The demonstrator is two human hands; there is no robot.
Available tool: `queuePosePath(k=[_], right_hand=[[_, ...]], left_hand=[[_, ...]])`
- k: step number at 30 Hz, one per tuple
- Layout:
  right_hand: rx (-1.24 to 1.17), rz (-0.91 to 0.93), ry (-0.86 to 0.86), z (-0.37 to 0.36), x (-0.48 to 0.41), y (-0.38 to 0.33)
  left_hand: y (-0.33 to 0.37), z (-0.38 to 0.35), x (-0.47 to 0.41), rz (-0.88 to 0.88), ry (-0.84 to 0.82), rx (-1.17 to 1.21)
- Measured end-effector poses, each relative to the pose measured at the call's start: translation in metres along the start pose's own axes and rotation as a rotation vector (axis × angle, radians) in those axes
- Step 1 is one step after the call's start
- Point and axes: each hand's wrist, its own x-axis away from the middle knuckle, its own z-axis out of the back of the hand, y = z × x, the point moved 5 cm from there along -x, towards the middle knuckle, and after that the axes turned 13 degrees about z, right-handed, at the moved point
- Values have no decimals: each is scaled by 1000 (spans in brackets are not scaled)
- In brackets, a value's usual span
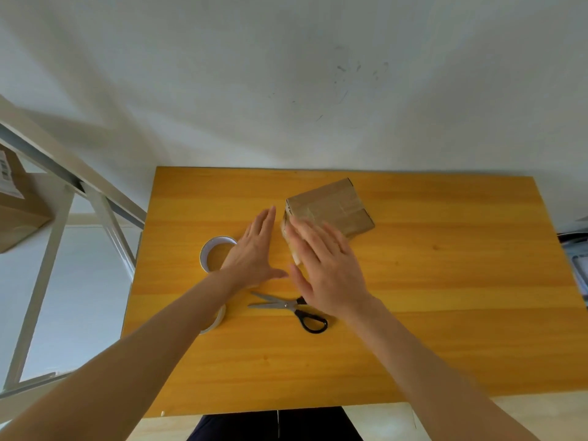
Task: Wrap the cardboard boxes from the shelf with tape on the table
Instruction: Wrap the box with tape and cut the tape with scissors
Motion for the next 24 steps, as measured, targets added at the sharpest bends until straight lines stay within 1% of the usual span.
queuePosePath(k=[2,4,5,9,12,16,20,24], right_hand=[[29,-25,-147,1,-10,16],[42,-47,-278,-6,-13,26],[34,-58,-316,-9,-13,29],[10,-83,-337,-12,-9,31],[31,-56,-340,-5,-8,37],[105,-101,-300,16,-8,55],[270,-3,-357,18,-6,62],[318,0,-404,4,8,62]], left_hand=[[16,-4,-8,8,-18,176],[29,-7,-14,-25,-10,245],[32,-8,-16,-44,-1,257],[39,-9,-17,-71,55,283],[48,-2,-18,-138,98,232],[57,15,-21,-141,105,180],[64,26,-25,-156,102,-119],[71,22,-27,-156,68,-275]])
